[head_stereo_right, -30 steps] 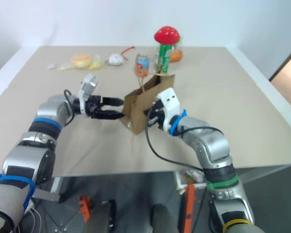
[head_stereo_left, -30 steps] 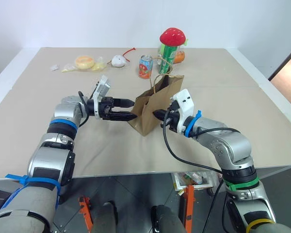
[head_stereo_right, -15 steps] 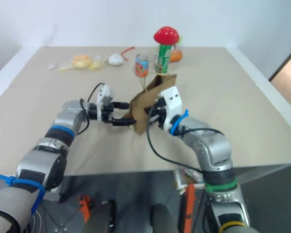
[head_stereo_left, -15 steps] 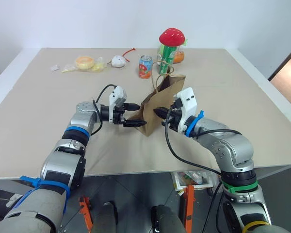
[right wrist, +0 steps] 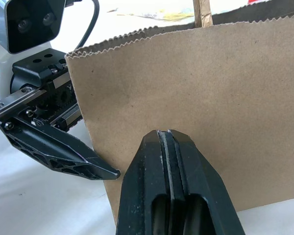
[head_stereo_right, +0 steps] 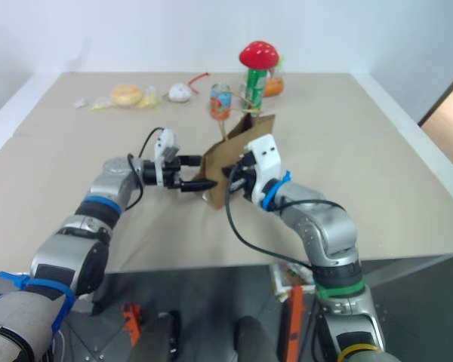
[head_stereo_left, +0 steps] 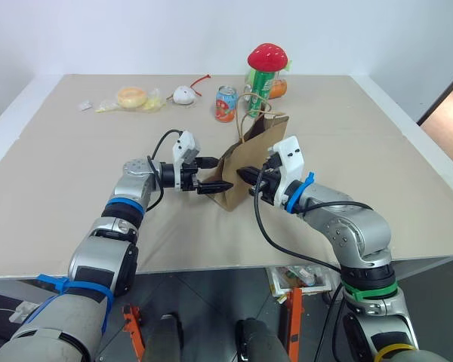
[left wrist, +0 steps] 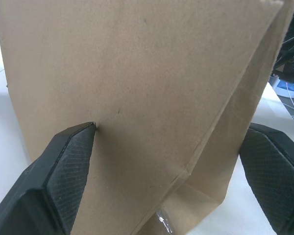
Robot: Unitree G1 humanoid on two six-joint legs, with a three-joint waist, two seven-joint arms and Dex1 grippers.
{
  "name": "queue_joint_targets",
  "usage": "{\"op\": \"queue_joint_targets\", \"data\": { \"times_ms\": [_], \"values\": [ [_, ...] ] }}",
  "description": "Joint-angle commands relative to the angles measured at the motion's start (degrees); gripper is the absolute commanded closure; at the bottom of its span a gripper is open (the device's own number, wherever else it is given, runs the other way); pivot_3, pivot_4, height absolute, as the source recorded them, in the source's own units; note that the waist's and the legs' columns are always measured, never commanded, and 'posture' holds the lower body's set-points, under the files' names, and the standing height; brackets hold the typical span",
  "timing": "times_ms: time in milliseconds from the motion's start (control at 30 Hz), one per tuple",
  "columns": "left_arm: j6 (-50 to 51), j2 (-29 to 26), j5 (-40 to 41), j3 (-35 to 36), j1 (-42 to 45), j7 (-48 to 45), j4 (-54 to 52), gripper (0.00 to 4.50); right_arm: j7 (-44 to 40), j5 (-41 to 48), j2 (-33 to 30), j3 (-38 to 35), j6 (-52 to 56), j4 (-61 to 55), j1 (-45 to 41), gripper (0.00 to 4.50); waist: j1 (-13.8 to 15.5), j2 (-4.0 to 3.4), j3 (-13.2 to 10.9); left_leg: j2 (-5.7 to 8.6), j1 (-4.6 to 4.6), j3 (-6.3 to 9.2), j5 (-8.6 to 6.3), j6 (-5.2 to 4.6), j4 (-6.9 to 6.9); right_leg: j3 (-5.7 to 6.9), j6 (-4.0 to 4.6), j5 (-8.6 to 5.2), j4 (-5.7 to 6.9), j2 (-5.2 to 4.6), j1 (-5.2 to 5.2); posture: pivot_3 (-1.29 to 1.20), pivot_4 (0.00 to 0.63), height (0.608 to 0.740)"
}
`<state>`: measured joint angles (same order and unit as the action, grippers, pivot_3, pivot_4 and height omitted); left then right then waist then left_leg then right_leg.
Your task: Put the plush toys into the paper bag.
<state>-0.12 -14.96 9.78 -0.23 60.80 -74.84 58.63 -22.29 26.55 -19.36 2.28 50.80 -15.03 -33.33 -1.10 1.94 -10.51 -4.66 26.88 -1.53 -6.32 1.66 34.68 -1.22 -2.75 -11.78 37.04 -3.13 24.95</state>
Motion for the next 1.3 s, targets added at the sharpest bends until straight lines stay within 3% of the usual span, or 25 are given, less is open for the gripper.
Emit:
{"op": "queue_joint_targets", "data": {
  "times_ms": [33,300,400,500,633,1133,1233,1267,1300],
  "values": [
    [-0.5,0.0,0.7,0.7,0.1,0.1,-1.9,0.0,0.0,0.0,0.1,-0.6,-0.7,-2.1,-0.4,4.42,0.0,0.0,0.0,0.0,0.0,0.0,0.0,0.0,0.0,0.0,0.0,0.0,0.0,0.0,0.0,0.0,0.15,0.74],
    [-0.4,0.0,0.6,0.7,0.1,0.1,-1.9,0.0,0.0,0.0,0.1,-0.6,-0.7,-2.1,-0.4,4.42,0.0,0.0,0.0,0.0,0.0,0.0,0.0,0.0,0.0,0.0,0.0,0.0,0.0,0.0,0.0,0.0,0.15,0.74],
    [12.3,2.9,0.5,0.7,1.5,12.5,-10.7,0.0,-0.2,-0.3,0.3,-0.7,-1.4,-0.9,-0.6,4.42,0.1,0.0,0.0,0.0,0.03,0.01,0.0,0.0,0.0,0.0,-0.01,0.0,0.0,0.0,0.0,0.0,0.15,0.74],
    [16.8,3.3,0.7,0.4,0.4,15.5,-15.4,0.0,-0.4,-0.6,0.5,-0.7,-1.5,-0.7,-0.6,4.42,0.0,0.0,0.0,0.01,0.14,-0.02,0.04,-0.04,0.07,-0.03,-0.11,0.0,0.0,-0.01,0.01,0.0,0.15,0.74],
    [31.0,5.5,0.7,-0.1,-2.0,26.8,-32.2,0.0,-0.3,-0.9,0.6,-0.5,-1.4,-1.2,0.1,4.42,-0.1,0.0,0.0,-0.02,0.14,0.0,0.04,-0.04,0.03,-0.04,-0.11,0.0,0.04,0.03,0.08,0.0,0.15,0.74],
    [38.1,5.0,2.7,-1.3,-5.2,31.3,-41.1,0.0,-0.8,-1.5,0.9,-0.8,-1.1,-1.3,0.2,4.42,-0.1,-0.02,0.0,-0.01,0.09,0.01,0.05,-0.03,0.03,-0.08,-0.07,0.02,0.08,0.07,0.1,0.0,0.15,0.74],
    [34.6,7.1,0.9,-2.1,-5.2,35.3,-39.1,0.73,-0.9,-1.4,0.8,-0.9,-0.9,-1.3,0.0,4.5,-0.1,-0.02,0.0,-0.01,0.09,0.01,0.04,-0.03,0.02,-0.09,-0.08,0.0,0.08,0.07,0.09,0.0,0.15,0.74],
    [33.9,7.4,0.7,-2.2,-5.1,35.9,-38.7,1.26,-0.9,-1.4,0.7,-1.0,-0.8,-1.4,0.0,4.5,-0.1,-0.02,0.0,-0.01,0.09,0.01,0.05,-0.03,0.03,-0.09,-0.08,0.01,0.07,0.07,0.09,0.0,0.15,0.74],
    [33.7,7.5,0.8,-2.3,-5.1,36.1,-38.5,1.51,-0.8,-1.4,0.7,-1.1,-0.8,-1.4,0.0,4.5,-0.1,-0.02,0.0,0.0,0.1,0.01,0.05,-0.03,0.03,-0.09,-0.08,0.01,0.08,0.07,0.09,0.0,0.15,0.74]
  ]
}}
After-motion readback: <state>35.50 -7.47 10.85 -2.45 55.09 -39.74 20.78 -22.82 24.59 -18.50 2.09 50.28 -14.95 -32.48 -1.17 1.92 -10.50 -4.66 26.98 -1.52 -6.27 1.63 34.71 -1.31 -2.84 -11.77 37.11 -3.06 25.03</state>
